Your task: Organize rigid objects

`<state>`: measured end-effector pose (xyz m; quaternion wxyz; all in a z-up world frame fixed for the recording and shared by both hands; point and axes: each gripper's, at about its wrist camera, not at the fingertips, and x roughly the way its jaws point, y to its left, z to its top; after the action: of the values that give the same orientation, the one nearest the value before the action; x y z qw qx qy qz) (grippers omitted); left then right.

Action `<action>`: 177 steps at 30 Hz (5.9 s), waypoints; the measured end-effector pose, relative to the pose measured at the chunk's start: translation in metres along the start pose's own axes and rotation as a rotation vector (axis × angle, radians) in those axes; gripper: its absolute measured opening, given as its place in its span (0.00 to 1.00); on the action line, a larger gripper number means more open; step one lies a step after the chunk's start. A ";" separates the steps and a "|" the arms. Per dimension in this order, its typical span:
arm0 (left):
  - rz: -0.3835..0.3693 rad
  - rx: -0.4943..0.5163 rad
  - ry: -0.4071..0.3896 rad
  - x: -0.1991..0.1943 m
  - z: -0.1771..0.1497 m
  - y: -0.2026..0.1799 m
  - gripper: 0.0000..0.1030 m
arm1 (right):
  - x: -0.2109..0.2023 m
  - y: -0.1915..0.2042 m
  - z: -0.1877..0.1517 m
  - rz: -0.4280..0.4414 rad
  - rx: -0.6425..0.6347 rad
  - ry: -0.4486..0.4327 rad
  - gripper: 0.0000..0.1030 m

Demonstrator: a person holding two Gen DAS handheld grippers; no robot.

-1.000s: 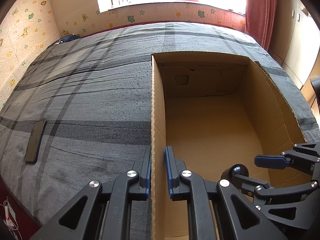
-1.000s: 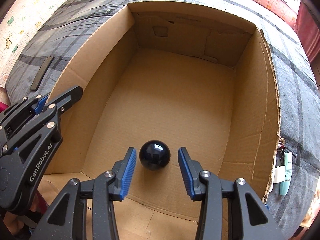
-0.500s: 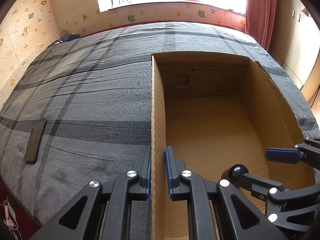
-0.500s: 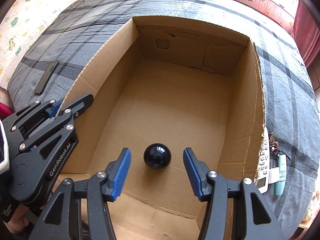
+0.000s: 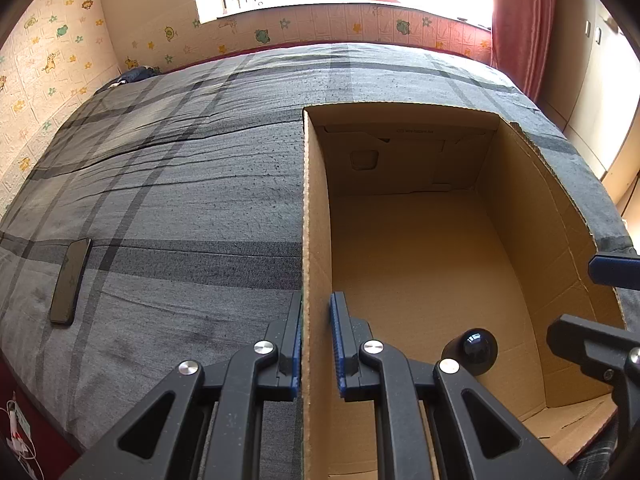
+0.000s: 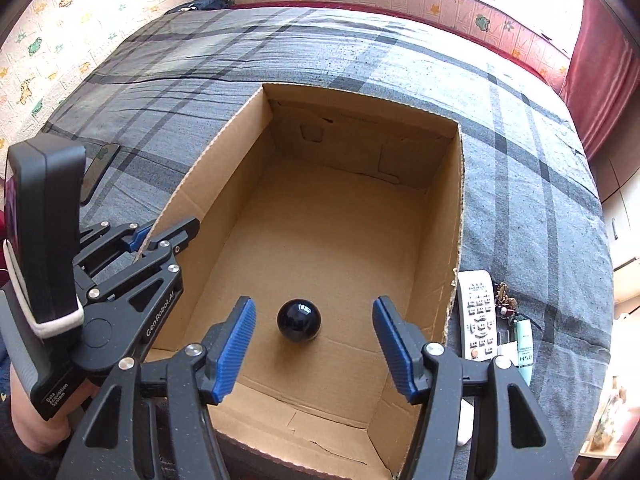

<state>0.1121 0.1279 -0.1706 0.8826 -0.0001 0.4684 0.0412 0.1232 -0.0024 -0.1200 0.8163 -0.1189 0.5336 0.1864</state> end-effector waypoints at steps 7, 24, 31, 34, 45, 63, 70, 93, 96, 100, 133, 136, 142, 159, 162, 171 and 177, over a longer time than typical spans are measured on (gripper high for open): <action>0.002 0.001 0.000 0.000 0.000 0.000 0.13 | -0.027 -0.017 0.002 -0.007 0.052 -0.059 0.91; 0.005 0.001 0.004 0.001 0.000 -0.002 0.13 | -0.058 -0.107 -0.014 -0.095 0.213 -0.073 1.00; 0.006 0.001 0.005 0.001 0.000 -0.002 0.13 | -0.048 -0.158 -0.032 -0.156 0.313 -0.038 1.00; 0.003 -0.001 0.006 0.001 0.000 -0.002 0.13 | -0.041 -0.173 -0.041 -0.171 0.344 -0.024 1.00; 0.010 0.003 0.006 0.001 0.000 -0.005 0.13 | -0.012 -0.218 -0.070 -0.215 0.425 0.011 1.00; 0.013 0.003 0.010 0.001 0.001 -0.005 0.13 | 0.048 -0.250 -0.115 -0.215 0.502 0.058 0.93; 0.015 0.003 0.009 0.001 0.001 -0.005 0.13 | 0.057 -0.253 -0.120 -0.189 0.513 0.076 0.80; 0.021 0.007 0.012 0.001 0.001 -0.005 0.13 | 0.080 -0.266 -0.103 -0.155 0.490 0.086 0.53; 0.022 0.008 0.013 0.002 0.001 -0.005 0.13 | 0.086 -0.264 -0.099 -0.159 0.469 0.084 0.49; 0.022 0.007 0.013 0.003 0.000 -0.005 0.13 | 0.091 -0.262 -0.095 -0.150 0.465 0.087 0.28; 0.017 0.007 0.014 0.002 0.001 -0.005 0.13 | -0.004 -0.211 -0.063 -0.171 0.389 -0.030 0.27; 0.017 0.006 0.014 0.002 0.001 -0.004 0.13 | -0.014 -0.200 -0.054 -0.169 0.366 -0.044 0.27; 0.017 0.005 0.015 0.002 0.001 -0.006 0.13 | -0.030 -0.178 -0.038 -0.144 0.315 -0.076 0.27; 0.017 0.006 0.015 0.002 0.002 -0.007 0.13 | -0.039 -0.103 0.007 -0.051 0.152 -0.119 0.27; 0.018 0.007 0.015 0.001 0.002 -0.007 0.13 | -0.035 -0.092 0.013 -0.031 0.130 -0.117 0.27; 0.017 0.007 0.016 0.001 0.003 -0.006 0.13 | -0.013 -0.062 0.030 0.008 0.075 -0.085 0.27; 0.016 0.006 0.016 0.001 0.003 -0.006 0.13 | 0.010 -0.045 0.039 0.030 0.050 -0.045 0.27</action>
<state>0.1153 0.1223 -0.1703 0.8784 0.0059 0.4755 0.0467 0.1781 -0.0256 -0.1135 0.8280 -0.0864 0.5213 0.1879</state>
